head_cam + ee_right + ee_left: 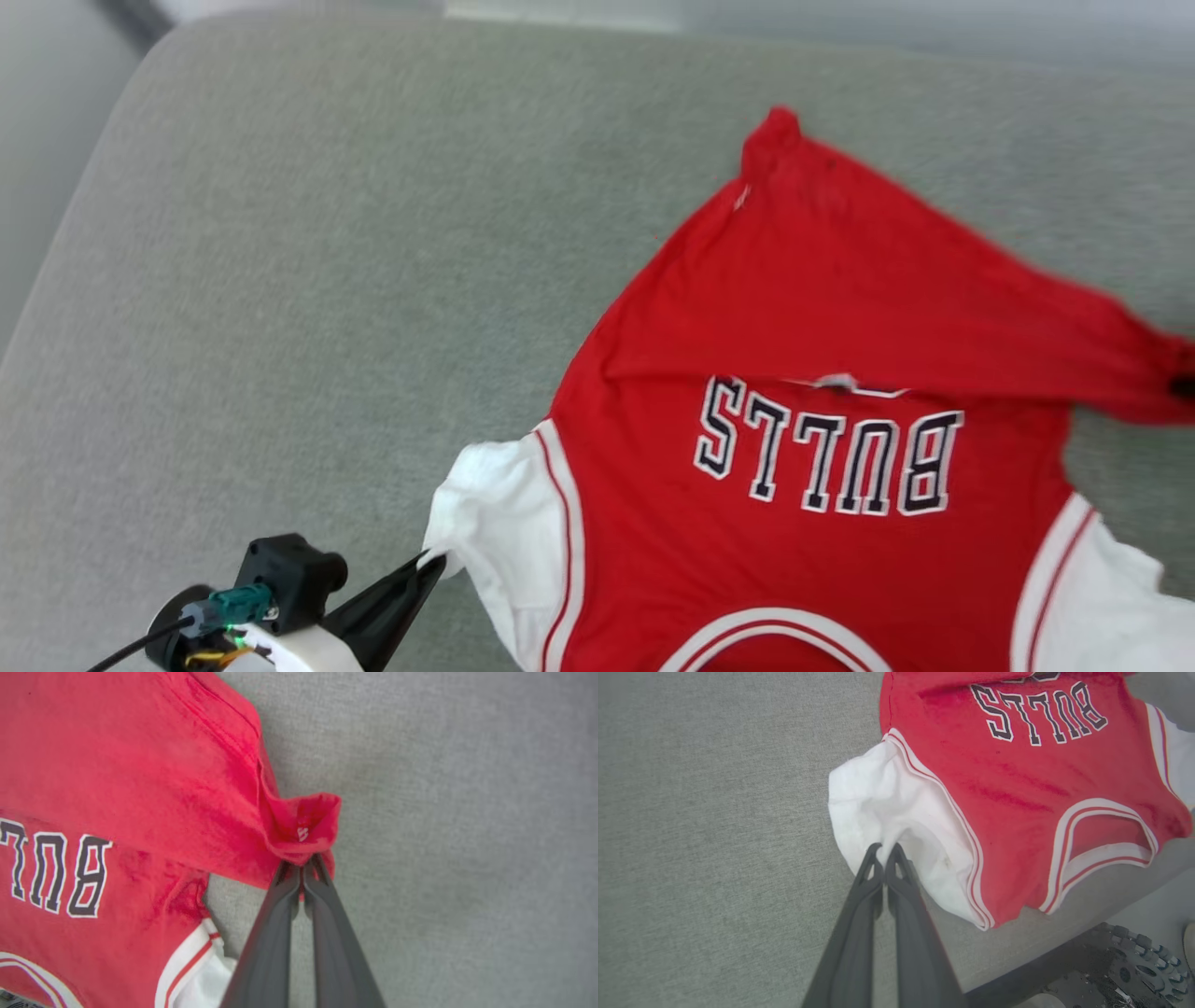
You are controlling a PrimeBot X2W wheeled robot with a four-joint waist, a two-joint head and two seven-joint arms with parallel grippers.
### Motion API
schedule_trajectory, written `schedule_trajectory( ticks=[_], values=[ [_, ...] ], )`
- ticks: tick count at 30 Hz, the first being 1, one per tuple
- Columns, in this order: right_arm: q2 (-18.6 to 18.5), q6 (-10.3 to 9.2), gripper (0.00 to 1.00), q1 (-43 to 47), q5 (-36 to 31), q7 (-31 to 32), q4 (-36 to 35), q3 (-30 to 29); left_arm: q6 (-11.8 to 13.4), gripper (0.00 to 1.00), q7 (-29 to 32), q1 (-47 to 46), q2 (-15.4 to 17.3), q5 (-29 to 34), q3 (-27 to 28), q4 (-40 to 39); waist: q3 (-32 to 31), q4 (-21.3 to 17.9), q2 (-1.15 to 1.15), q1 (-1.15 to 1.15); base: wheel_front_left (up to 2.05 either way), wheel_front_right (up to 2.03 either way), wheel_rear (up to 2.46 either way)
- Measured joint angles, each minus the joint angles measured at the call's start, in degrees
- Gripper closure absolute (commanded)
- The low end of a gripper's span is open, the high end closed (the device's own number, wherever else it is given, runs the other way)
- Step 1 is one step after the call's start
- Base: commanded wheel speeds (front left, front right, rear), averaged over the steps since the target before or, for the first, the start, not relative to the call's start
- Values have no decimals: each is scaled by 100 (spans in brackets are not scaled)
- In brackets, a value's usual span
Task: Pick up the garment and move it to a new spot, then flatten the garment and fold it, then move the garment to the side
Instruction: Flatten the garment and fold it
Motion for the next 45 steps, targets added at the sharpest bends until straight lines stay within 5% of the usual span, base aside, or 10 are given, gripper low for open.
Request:
schedule_trajectory(
  ticks=[13,23,24,25,37,45],
  values=[
    [355,0,100,2707,338,-386,-1082,-623,156,100,-407,563,-133,-316,98,401,-988,-819,0,-1,0,0,0],
    [719,-1,100,3626,382,-757,-1131,-765,202,100,-501,701,-235,-354,15,441,-1154,-973,0,-1,0,0,0],
    [704,-1,7,3632,374,-815,-1133,-772,202,100,-500,700,-237,-353,5,432,-1146,-964,0,-1,0,0,0],
    [676,-1,0,3628,374,-859,-1140,-779,202,100,-497,698,-237,-346,0,416,-1136,-952,0,-1,0,0,0],
    [83,-1,0,2575,779,-625,-2069,-474,236,100,-346,470,-156,-127,-43,80,-816,-613,0,0,0,0,0],
    [108,-1,0,1061,527,212,-2212,333,160,100,-245,174,-218,59,-160,-167,-412,-129,0,1,0,0,0]
  ],
)
